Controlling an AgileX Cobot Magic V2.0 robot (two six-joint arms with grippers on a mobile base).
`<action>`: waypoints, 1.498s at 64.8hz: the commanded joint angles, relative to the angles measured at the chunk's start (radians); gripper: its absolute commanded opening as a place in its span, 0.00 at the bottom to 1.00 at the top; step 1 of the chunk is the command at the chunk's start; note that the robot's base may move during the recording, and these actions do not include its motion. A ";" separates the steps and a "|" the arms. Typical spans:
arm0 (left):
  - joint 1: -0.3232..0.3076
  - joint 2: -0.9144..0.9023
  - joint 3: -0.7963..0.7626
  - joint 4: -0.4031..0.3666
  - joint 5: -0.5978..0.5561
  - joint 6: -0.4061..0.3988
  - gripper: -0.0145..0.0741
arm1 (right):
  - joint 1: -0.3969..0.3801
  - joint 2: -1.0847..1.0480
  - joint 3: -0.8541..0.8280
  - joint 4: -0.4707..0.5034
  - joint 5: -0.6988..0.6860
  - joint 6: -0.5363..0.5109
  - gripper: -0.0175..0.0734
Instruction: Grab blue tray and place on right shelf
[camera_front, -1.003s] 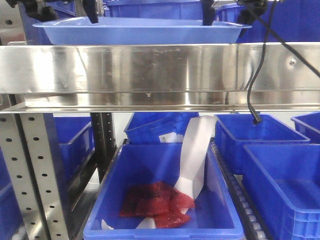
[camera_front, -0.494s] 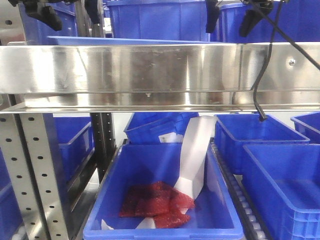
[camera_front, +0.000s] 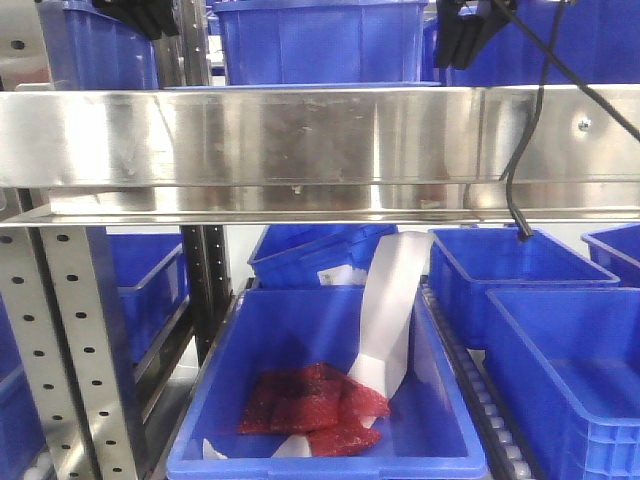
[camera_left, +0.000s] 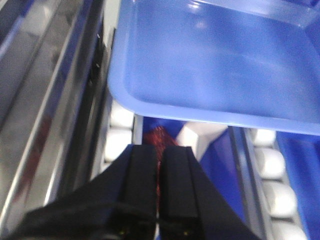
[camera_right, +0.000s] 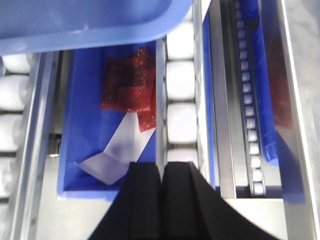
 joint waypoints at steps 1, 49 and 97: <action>-0.003 -0.114 -0.039 -0.003 -0.035 -0.002 0.11 | -0.003 -0.122 -0.040 -0.004 -0.041 -0.011 0.24; -0.096 -0.694 0.772 0.121 -0.565 -0.002 0.11 | 0.173 -0.710 0.663 -0.235 -0.628 -0.042 0.24; -0.096 -1.339 1.321 0.183 -0.782 -0.002 0.11 | 0.173 -1.542 1.553 -0.250 -1.094 -0.074 0.24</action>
